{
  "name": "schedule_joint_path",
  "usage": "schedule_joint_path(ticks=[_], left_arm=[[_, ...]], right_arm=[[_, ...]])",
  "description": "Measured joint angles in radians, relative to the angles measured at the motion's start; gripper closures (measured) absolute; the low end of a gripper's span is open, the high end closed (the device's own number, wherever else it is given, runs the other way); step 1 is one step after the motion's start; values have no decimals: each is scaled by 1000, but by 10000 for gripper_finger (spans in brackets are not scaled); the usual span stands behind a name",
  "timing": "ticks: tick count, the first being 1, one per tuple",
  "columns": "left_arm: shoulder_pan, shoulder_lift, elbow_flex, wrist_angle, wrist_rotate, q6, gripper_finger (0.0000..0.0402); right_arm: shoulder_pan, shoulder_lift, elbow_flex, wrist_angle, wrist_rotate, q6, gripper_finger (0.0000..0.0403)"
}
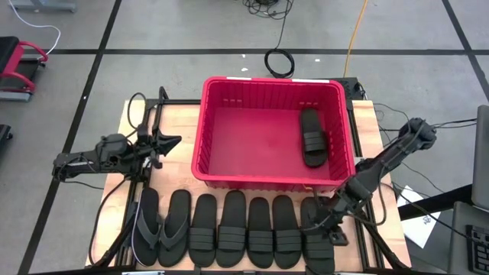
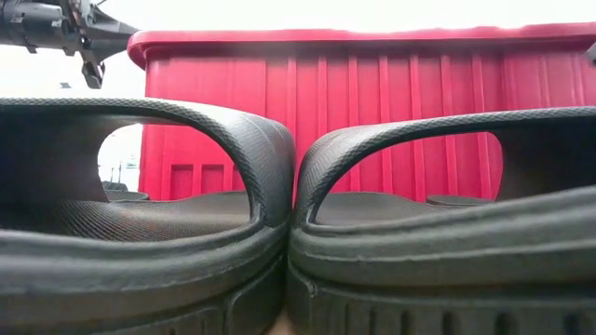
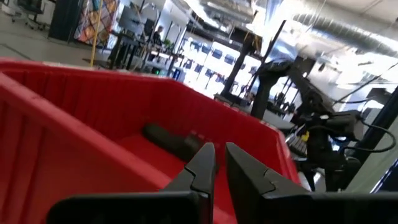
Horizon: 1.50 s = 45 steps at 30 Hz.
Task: Pick and place slides into bin
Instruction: Put the black slipper into the red bin
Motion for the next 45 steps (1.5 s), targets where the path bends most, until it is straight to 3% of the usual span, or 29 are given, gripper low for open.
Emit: schedule_joint_path(ticks=[7,15,22,25,30,39,45], left_arm=[[0,0,0,-6,1,27,364],[0,0,0,-1,21,31,364],[0,0,0,0,21,26,364],[0,0,0,1,21,30,364],[0,0,0,0,18,31,364],[0,0,0,-1,18,43,364],[0,0,0,-2,18,50,364]], right_arm=[[-21,107,-50,148,-35,32,234],[-32,146,-169,356,-223,162,234],[-4,146,-237,488,-301,222,237],[7,146,-238,490,-319,223,270],[5,144,-238,544,-375,198,386],[14,32,-204,785,-493,303,397],[20,-25,-69,585,-496,272,399]])
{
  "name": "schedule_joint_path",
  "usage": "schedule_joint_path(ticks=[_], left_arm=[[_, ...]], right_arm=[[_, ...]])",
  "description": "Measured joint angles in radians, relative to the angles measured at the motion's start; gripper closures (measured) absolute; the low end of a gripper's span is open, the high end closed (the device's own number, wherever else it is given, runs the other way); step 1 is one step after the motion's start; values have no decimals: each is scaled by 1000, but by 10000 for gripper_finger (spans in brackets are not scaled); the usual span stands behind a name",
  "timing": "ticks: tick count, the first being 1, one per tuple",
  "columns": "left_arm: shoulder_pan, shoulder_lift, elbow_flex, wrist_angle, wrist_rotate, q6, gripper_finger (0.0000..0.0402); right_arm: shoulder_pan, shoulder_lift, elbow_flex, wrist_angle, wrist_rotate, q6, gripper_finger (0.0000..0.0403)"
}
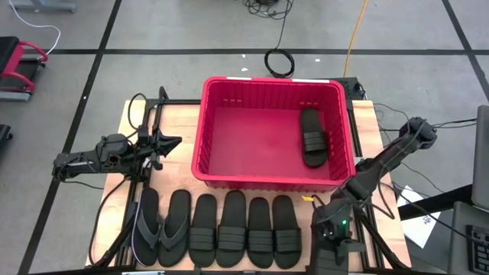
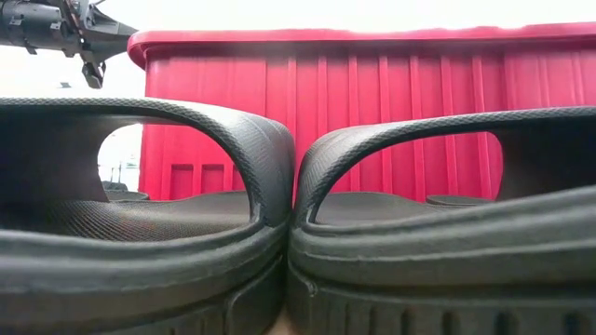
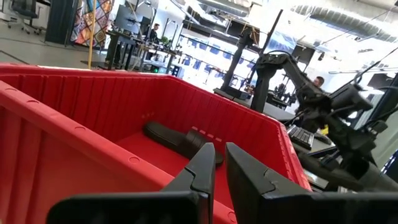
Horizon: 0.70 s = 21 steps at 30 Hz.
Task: Pick and place slides into bin
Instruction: Put the black slipper into the red bin
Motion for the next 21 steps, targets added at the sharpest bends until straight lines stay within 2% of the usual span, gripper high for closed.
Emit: schedule_joint_path(ticks=[5,8,13,16,21], left_arm=[[0,0,0,0,0,3,364],[0,0,0,0,0,16,364],[0,0,0,0,0,34,364],[0,0,0,0,-1,33,364],[0,0,0,-13,-27,36,364]], right_arm=[[2,12,161,-207,32,-167,400],[-36,28,259,-431,86,-287,400],[-129,35,452,-789,254,-475,400],[-209,35,581,-914,351,-576,400],[-347,35,775,-1019,527,-683,400]])
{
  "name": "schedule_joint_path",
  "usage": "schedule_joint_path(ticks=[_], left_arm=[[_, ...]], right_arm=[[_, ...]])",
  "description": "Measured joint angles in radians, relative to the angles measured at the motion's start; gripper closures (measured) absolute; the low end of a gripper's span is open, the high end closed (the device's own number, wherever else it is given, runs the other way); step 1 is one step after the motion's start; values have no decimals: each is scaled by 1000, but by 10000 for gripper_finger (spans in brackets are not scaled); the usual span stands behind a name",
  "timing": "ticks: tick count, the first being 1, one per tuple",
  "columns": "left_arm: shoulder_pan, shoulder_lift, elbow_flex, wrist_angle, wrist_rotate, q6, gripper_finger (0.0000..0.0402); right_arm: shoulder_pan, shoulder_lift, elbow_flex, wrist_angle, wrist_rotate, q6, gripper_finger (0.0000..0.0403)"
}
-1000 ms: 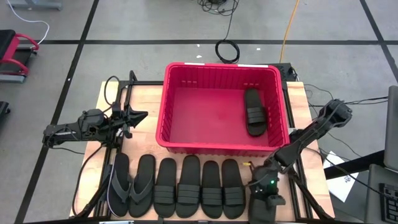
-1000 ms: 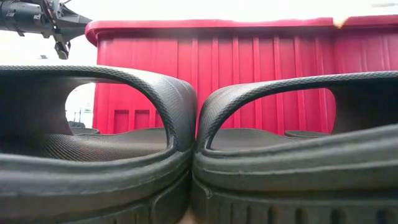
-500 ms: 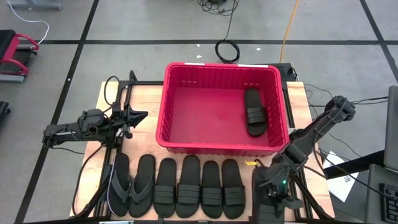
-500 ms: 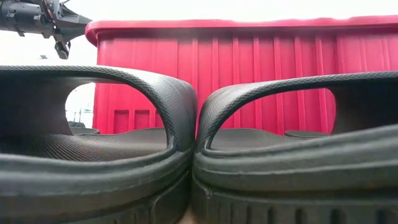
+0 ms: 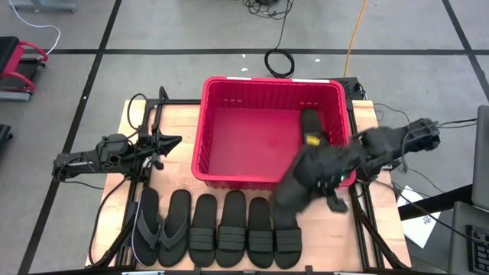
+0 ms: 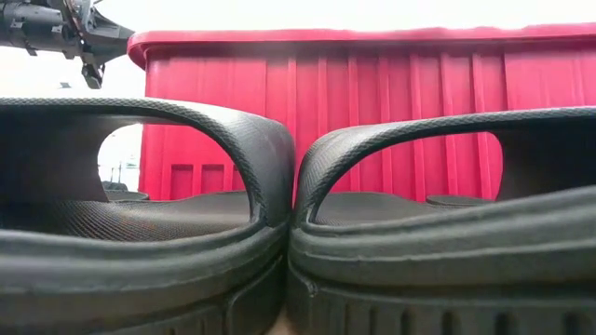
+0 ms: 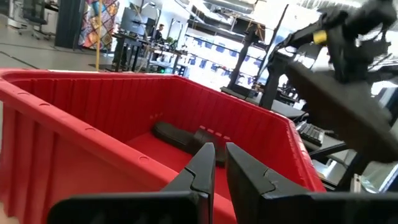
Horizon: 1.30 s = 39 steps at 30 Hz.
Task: Pick and place slides into bin
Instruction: Put the black slipper into the red bin
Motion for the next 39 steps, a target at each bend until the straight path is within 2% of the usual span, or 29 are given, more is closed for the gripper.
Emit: schedule_joint_path(ticks=[3,8,10,14,19,22,26,32,39], left_arm=[[0,0,0,-12,-1,1,364],[0,0,0,-47,-1,1,364],[0,0,0,-55,-1,1,364],[0,0,0,-55,-1,-3,364],[0,0,0,-57,-2,-26,364],[0,0,0,-56,-7,-75,364],[0,0,0,-56,-34,-105,364],[0,0,0,-55,-97,-211,364],[0,0,0,-69,-98,-280,364]], right_arm=[[-89,-1,93,-107,83,-51,400],[-242,-25,175,-219,334,-156,395],[-321,-31,202,-250,370,-184,396],[-498,-33,237,-363,283,-302,400],[-713,-11,238,-532,129,-568,400],[-841,4,217,-500,5,-714,400],[-947,28,176,-454,-16,-911,400],[-1004,99,89,-366,-254,-1142,400],[-967,198,-30,-384,-256,-1220,400]])
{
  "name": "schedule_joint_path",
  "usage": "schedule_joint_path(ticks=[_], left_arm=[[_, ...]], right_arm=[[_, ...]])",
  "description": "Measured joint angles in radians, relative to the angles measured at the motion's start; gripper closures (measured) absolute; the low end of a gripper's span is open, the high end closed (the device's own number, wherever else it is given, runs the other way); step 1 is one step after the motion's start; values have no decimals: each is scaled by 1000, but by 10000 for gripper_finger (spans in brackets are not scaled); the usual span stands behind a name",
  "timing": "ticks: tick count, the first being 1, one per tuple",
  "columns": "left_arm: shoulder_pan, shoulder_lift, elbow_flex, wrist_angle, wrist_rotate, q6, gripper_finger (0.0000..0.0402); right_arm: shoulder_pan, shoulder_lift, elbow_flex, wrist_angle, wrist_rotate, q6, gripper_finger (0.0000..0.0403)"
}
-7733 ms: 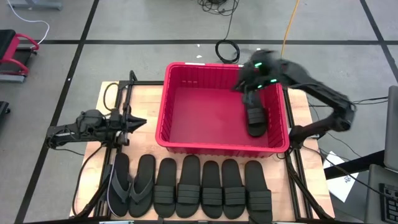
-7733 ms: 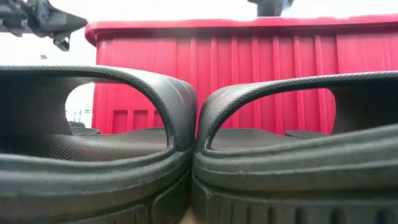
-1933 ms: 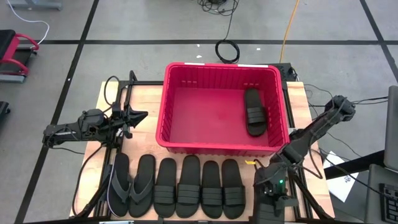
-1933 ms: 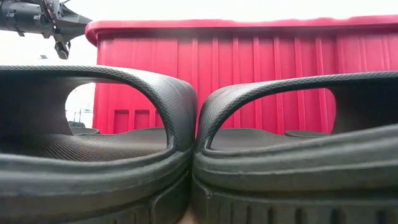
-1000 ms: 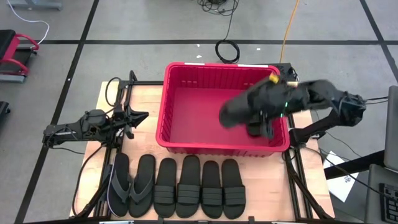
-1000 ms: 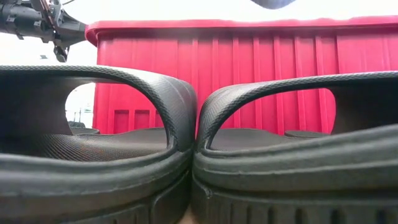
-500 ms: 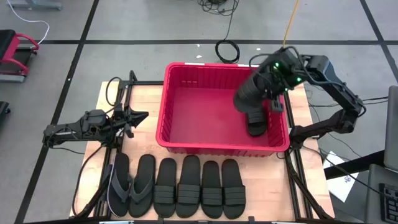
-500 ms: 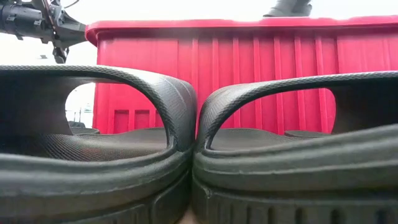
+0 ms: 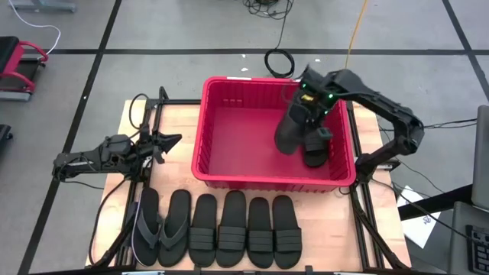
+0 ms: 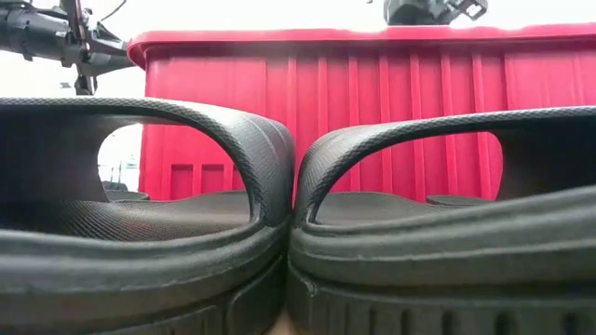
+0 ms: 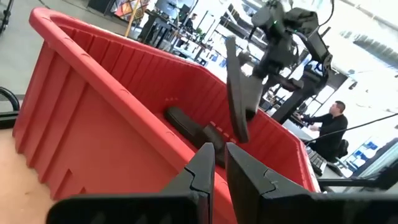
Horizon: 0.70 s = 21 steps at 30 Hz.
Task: Pick and place slides into bin
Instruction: Put the black slipper into the red bin
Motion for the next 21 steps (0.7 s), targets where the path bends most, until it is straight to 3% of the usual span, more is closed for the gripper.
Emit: schedule_joint_path(ticks=[5,11,17,21], left_arm=[[0,21,0,-6,7,14,364],[0,58,0,-53,10,75,364],[0,110,0,-107,-2,90,364],[0,144,0,-118,11,90,364]], right_arm=[[8,63,-105,-15,83,10,400],[31,136,-172,-5,97,-46,400],[54,211,-174,75,99,-45,399],[70,259,-174,89,26,-60,399]])
